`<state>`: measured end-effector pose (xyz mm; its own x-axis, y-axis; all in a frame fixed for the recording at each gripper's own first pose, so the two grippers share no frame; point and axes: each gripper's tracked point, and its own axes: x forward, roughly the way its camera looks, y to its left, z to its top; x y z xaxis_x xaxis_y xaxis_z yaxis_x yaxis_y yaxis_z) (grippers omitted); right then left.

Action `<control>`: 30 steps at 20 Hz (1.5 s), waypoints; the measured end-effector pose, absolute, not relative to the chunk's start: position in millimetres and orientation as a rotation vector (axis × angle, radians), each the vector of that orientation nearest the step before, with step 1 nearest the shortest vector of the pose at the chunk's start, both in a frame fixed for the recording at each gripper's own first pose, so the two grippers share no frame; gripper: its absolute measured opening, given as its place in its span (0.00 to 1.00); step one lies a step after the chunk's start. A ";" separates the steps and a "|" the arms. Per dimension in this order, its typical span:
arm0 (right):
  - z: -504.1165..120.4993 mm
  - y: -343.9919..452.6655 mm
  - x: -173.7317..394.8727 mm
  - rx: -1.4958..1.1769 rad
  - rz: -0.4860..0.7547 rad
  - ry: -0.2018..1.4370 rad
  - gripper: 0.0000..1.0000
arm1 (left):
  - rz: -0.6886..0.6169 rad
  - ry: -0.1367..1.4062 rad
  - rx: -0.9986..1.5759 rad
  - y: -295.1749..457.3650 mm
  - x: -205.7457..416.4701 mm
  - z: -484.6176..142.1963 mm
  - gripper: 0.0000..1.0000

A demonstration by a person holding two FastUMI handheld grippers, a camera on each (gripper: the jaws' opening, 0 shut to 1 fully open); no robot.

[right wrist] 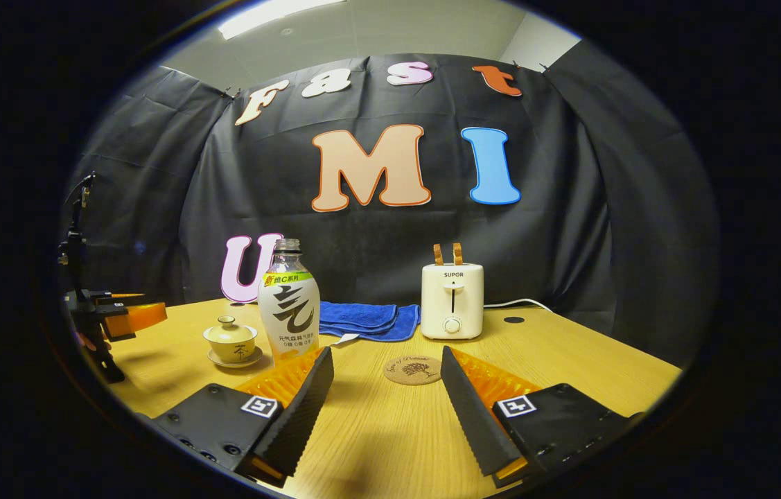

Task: Open the teacup lid with one hand, grasp the water bottle and pour water into the teacup with the other hand; after pouring, place the water bottle on the coaster and then close the teacup lid.

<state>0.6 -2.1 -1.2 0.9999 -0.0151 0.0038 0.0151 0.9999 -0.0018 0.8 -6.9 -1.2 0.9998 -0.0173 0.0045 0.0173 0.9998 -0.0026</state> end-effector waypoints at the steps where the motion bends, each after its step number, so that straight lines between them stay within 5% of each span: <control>1: -1.5 -2.2 0.7 -0.002 -0.015 -0.004 0.98 | -0.039 -0.005 -0.002 -11.5 1.9 -1.1 0.95; 12: -1.2 0.1 1.0 -0.001 -0.005 -0.004 0.96 | -0.258 -0.007 -0.006 -62.8 28.0 -0.8 0.93; 17: -2.0 -0.7 0.9 -0.001 -0.004 -0.004 0.98 | -0.337 -0.007 -0.009 -82.1 41.6 -0.2 0.80; 23: -1.8 -0.3 0.6 -0.002 -0.004 -0.004 0.96 | -0.390 -0.001 -0.007 -97.2 60.6 -1.6 0.79; 25: -2.5 -0.6 1.2 -0.002 -0.004 -0.004 0.96 | -0.392 0.002 -0.005 -97.9 64.1 -2.2 0.68; 30: -2.0 0.3 1.1 -0.001 -0.002 -0.004 0.98 | -0.427 0.014 0.001 -106.6 66.8 -5.6 0.66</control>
